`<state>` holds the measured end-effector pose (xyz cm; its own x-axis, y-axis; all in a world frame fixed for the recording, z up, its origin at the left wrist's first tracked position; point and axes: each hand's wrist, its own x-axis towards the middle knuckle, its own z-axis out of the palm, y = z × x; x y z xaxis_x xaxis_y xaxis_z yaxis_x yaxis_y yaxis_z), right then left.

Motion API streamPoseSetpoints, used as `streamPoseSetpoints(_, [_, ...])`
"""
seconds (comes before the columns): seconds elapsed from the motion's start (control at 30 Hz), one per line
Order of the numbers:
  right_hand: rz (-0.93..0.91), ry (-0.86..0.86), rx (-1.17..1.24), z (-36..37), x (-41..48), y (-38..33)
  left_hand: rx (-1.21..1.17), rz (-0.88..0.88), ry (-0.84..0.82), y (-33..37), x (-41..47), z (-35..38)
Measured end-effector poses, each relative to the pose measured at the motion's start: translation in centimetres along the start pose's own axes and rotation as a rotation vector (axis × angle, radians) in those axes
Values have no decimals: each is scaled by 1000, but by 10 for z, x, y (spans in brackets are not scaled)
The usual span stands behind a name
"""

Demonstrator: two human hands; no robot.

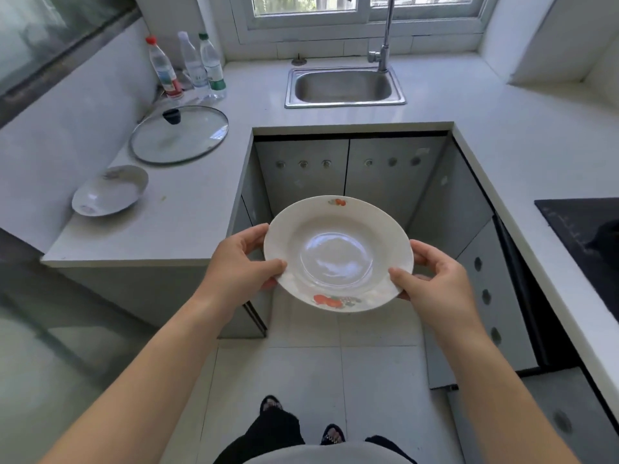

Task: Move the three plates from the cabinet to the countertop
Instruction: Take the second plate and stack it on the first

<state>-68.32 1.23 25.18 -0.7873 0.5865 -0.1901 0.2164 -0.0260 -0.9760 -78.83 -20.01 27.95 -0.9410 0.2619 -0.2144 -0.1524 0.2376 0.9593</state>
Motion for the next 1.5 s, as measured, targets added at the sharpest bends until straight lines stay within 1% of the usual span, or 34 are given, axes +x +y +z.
streamPoseSetpoints(0.17, [8, 19, -36, 10, 43, -11, 2, -10, -17, 6, 45, 5])
streamPoseSetpoints(0.3, [-3, 12, -66, 36, 88, -22, -14, -17, -14, 8, 95, -4])
streamPoseSetpoints(0.47, [-4, 4, -122, 87, 153, -42, -55, -22, 22, 16, 169, -34])
streamPoseSetpoints(0.7, [-48, -82, -180, 180, 231, -71, -68, 14, 103, 32, 247, -100])
streamPoseSetpoints(0.8, [-62, -173, -184, 222, 253, -80, -78, -2, 192, 30, 263, -135])
streamPoseSetpoints(0.93, [-84, -321, -260, 284, 276, -91, -85, -40, 322, 23, 268, -182])
streamPoseSetpoints(1.13, [-102, -606, -367, 383, 303, -105, -125, -128, 551, 4, 272, -242])
streamPoseSetpoints(1.37, [-155, -884, -480, 486, 357, -114, -192, -201, 806, -14, 308, -283])
streamPoseSetpoints(1.5, [-257, -1011, -562, 538, 383, -113, -250, -274, 919, -26, 327, -296])
